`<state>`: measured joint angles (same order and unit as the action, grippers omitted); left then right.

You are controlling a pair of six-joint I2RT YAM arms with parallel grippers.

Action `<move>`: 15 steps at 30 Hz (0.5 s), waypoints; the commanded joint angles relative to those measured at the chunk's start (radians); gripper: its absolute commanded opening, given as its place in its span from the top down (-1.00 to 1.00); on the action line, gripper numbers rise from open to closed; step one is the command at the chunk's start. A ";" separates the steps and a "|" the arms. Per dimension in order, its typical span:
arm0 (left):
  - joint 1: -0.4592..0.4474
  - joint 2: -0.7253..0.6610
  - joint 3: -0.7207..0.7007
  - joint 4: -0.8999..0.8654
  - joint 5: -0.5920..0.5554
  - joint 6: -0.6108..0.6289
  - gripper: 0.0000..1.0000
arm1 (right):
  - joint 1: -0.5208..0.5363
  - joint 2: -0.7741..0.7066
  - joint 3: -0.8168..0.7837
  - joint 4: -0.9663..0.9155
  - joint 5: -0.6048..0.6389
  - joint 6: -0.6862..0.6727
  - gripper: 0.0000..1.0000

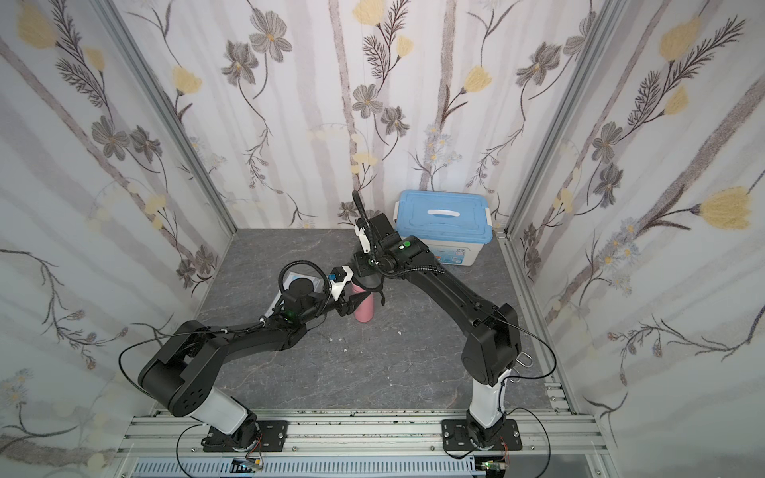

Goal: Wipe the surface of the thermos
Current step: Wipe the dirt from the surface of the thermos.

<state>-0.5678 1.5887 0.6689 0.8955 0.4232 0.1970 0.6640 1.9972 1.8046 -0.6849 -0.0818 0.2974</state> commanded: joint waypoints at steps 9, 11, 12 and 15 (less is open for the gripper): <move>-0.003 0.037 0.001 0.136 -0.011 -0.032 0.34 | 0.021 -0.160 -0.264 0.049 -0.032 0.059 1.00; -0.003 0.037 0.003 0.138 -0.012 -0.034 0.34 | 0.025 -0.187 -0.297 0.057 -0.032 0.067 1.00; -0.003 0.037 0.002 0.136 -0.011 -0.034 0.34 | 0.026 -0.198 -0.308 0.061 -0.030 0.071 1.00; -0.003 0.035 0.002 0.132 -0.012 -0.033 0.34 | 0.031 -0.220 -0.329 0.062 -0.022 0.082 1.00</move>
<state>-0.5743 1.6238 0.6655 0.9688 0.4519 0.1757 0.6872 1.7847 1.4971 -0.5003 -0.0643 0.3504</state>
